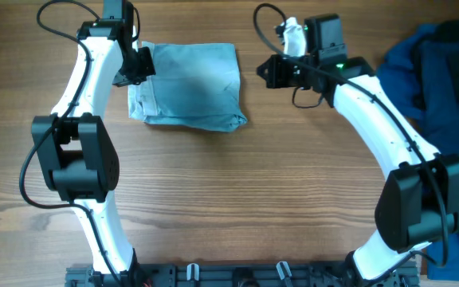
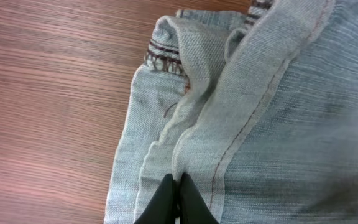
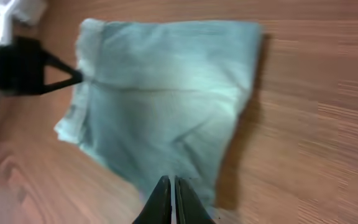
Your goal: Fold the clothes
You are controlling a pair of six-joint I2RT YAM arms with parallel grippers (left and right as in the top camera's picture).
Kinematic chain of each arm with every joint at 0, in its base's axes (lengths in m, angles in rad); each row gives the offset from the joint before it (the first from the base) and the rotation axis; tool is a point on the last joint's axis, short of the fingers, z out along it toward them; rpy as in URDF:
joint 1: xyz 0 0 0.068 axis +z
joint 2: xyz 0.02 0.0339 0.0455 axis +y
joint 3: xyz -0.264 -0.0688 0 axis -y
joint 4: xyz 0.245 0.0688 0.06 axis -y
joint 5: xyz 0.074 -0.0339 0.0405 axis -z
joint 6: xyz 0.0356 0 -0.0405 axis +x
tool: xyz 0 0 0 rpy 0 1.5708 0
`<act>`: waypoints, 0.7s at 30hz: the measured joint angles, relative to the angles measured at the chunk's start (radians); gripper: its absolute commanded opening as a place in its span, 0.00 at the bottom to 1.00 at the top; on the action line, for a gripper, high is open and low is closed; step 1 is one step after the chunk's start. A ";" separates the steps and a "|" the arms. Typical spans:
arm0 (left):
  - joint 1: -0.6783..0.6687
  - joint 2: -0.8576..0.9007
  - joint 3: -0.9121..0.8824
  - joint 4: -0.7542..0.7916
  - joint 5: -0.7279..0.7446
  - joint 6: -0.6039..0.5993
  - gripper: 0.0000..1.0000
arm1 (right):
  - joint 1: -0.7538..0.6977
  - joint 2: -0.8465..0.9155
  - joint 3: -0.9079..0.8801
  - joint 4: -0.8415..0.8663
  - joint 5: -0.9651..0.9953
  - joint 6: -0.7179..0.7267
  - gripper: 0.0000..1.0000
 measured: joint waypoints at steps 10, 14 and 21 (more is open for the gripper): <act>0.003 0.000 0.000 -0.034 -0.047 -0.008 0.07 | 0.151 0.132 0.000 0.157 -0.034 0.069 0.04; 0.014 0.000 0.000 -0.036 -0.055 -0.008 0.10 | 0.196 0.209 -0.002 0.196 -0.038 0.088 0.04; 0.020 0.000 0.000 -0.029 -0.057 -0.031 0.20 | 0.219 0.301 -0.002 0.203 -0.043 0.172 0.04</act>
